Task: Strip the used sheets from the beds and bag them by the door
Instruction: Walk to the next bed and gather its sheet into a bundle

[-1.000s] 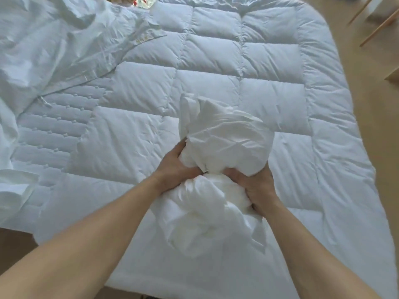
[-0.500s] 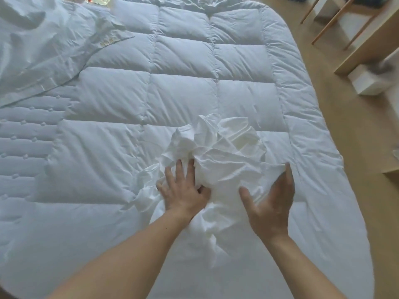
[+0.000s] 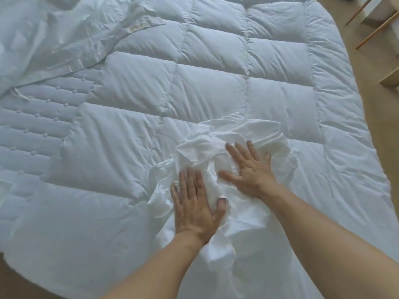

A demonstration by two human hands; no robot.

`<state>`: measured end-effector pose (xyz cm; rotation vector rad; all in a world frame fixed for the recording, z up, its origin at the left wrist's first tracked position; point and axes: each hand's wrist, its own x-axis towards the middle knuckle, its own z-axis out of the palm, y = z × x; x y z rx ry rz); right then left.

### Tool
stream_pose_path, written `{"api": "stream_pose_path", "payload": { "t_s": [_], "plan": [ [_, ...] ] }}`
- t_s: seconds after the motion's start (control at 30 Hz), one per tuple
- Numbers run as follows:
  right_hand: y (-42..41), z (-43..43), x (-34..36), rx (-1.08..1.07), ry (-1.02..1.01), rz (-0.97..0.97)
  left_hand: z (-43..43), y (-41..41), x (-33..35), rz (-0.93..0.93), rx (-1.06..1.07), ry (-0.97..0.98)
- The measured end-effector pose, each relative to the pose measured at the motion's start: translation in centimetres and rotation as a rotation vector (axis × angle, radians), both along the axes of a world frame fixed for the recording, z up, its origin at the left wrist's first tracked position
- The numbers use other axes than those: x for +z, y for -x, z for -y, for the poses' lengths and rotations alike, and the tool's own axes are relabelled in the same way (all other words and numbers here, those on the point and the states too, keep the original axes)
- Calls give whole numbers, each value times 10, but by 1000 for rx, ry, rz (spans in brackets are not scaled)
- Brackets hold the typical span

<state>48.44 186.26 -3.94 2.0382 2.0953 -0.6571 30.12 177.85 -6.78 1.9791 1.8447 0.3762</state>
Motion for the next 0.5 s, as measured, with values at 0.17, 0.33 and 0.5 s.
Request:
{"api": "stream_pose_path", "payload": {
  "t_s": [0.17, 0.33, 0.5],
  "plan": [
    [-15, 5, -37, -172, 62, -11, -12, -10, -21, -14, 230, 4],
    [-21, 2, -55, -321, 107, -91, -18, -4, -33, -74, 406, 186],
    [-17, -1, -56, -439, 194, -158, -19, 8, -29, 7, 637, 432]
  ]
}}
